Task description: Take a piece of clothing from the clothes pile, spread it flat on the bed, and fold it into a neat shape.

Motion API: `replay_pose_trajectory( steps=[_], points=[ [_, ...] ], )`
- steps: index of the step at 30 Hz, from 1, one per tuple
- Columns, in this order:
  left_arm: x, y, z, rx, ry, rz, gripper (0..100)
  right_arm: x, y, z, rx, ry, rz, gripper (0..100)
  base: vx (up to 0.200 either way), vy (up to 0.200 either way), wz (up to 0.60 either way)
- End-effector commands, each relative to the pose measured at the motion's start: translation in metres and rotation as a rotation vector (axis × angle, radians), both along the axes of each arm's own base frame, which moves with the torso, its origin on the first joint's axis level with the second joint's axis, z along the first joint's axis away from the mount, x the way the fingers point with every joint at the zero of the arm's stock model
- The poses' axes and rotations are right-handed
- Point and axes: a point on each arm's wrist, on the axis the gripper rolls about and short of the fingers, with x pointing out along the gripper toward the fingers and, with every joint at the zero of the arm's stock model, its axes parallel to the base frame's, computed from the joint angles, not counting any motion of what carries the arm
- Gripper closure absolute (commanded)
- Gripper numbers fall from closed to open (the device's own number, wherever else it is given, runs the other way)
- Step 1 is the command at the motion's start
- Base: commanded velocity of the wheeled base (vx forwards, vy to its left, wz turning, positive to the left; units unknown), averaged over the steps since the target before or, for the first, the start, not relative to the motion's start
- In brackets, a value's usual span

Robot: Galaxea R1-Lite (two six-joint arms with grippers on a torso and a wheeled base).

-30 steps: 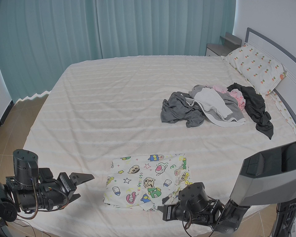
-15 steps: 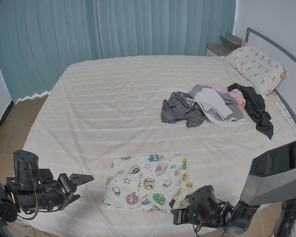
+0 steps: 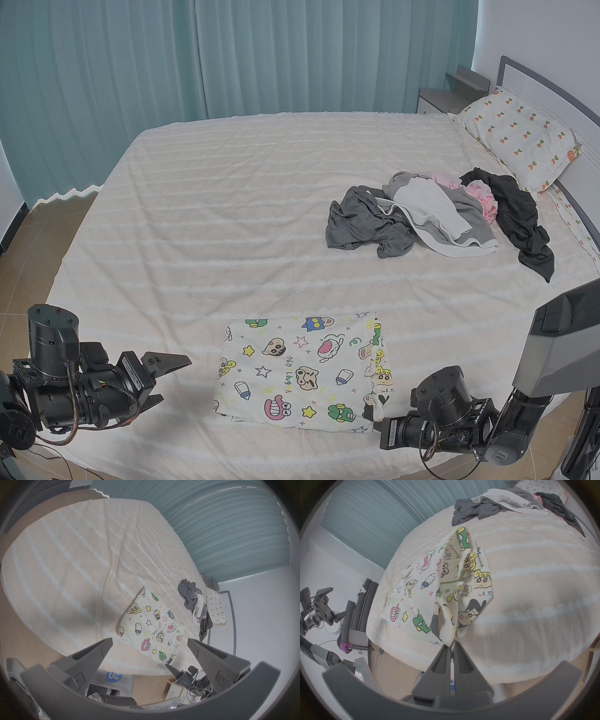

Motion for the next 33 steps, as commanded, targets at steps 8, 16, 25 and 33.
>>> replay_pose_trajectory(
  steps=[8,16,25,33],
  points=[
    [0.0,0.0,0.0,0.001,0.003,0.0,0,0.008,-0.02,-0.001,-0.011,0.023,-0.025,100,0.0,0.0,0.0],
    [0.001,0.0,-0.001,0.001,0.004,0.0,0,0.011,-0.027,-0.001,-0.036,0.01,-0.026,100,0.0,0.0,0.0],
    [0.002,0.0,-0.002,0.005,0.013,0.002,0,0.014,-0.034,0.0,-0.053,-0.004,-0.031,100,0.0,0.0,0.0],
    [0.003,-0.001,-0.004,0.008,0.021,0.002,0,0.01,-0.038,0.012,-0.028,-0.047,-0.032,0,0.0,0.0,0.0]
  ],
)
